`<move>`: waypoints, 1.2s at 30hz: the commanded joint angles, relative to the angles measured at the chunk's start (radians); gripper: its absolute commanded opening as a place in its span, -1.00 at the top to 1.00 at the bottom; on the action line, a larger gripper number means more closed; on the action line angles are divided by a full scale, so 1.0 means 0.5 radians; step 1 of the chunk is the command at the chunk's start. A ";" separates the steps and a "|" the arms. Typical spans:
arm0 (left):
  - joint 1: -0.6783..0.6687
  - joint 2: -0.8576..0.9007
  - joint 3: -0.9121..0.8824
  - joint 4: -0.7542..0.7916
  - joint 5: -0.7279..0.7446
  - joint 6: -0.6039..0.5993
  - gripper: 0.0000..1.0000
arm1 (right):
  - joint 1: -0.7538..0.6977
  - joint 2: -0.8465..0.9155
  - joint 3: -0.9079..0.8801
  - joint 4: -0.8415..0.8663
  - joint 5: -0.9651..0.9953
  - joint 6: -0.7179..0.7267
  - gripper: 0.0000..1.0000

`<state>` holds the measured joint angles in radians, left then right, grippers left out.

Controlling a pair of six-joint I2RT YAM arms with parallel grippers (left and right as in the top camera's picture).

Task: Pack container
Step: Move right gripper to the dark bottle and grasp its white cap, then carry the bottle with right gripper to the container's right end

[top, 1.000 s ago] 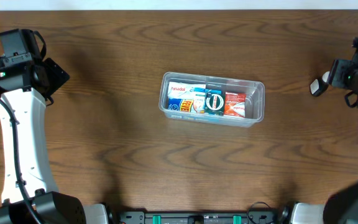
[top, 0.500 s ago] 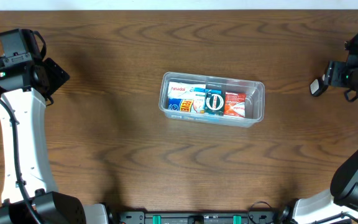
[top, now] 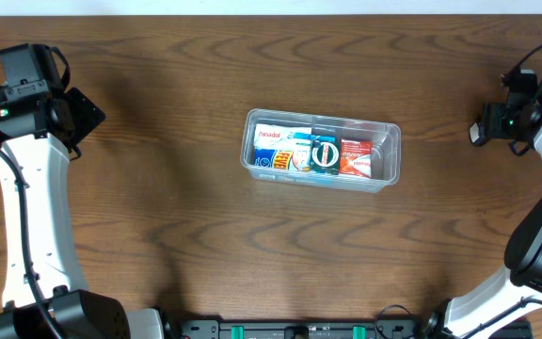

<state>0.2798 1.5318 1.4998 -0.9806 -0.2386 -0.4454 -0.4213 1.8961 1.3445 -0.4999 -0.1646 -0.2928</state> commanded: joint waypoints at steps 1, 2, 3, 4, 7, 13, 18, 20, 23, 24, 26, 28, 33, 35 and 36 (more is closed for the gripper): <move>0.006 0.019 0.018 -0.005 -0.003 -0.011 -0.96 | -0.008 -0.010 0.008 0.011 -0.043 -0.024 -0.21; 0.006 0.019 0.018 -0.005 -0.002 -0.011 -0.96 | -0.008 -0.010 0.008 0.012 -0.043 -0.023 -0.18; 0.006 0.019 0.018 -0.005 -0.002 -0.010 -0.96 | -0.008 -0.010 0.008 0.015 -0.048 -0.023 -0.14; 0.006 0.019 0.018 -0.005 -0.002 -0.011 -0.96 | -0.008 -0.010 0.008 0.021 -0.048 -0.023 -0.10; 0.006 0.019 0.018 -0.005 -0.002 -0.011 -0.96 | -0.006 -0.010 0.008 0.027 -0.053 -0.022 0.03; 0.006 0.019 0.018 -0.005 -0.003 -0.011 -0.96 | 0.009 -0.011 0.008 0.021 -0.054 -0.022 0.31; 0.006 0.019 0.018 -0.005 -0.002 -0.010 -0.96 | 0.014 -0.015 0.008 0.021 -0.054 -0.009 0.43; 0.006 0.019 0.018 -0.005 -0.002 -0.011 -0.96 | 0.021 -0.031 0.014 0.021 -0.053 0.034 0.49; 0.006 0.019 0.018 -0.005 -0.002 -0.011 -0.96 | 0.050 -0.084 0.057 -0.018 -0.053 0.092 0.54; 0.006 0.019 0.018 -0.005 -0.003 -0.011 -0.96 | 0.062 -0.106 0.082 -0.042 -0.053 0.092 0.55; 0.006 0.019 0.018 -0.005 -0.003 -0.011 -0.96 | 0.092 -0.163 0.144 -0.106 -0.053 0.093 0.57; 0.006 0.019 0.018 -0.005 -0.002 -0.011 -0.96 | 0.134 -0.234 0.207 -0.179 -0.052 0.122 0.58; 0.006 0.019 0.018 -0.005 -0.002 -0.011 -0.96 | 0.264 -0.459 0.333 -0.361 0.051 0.234 0.57; 0.006 0.019 0.018 -0.005 -0.002 -0.011 -0.96 | 0.327 -0.562 0.381 -0.450 0.107 0.237 0.58; 0.006 0.019 0.018 -0.005 -0.003 -0.011 -0.96 | 0.359 -0.613 0.404 -0.496 0.121 0.253 0.57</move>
<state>0.2798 1.5318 1.4998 -0.9806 -0.2382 -0.4454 -0.2867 1.6901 1.4872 -0.7193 -0.1429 -0.2085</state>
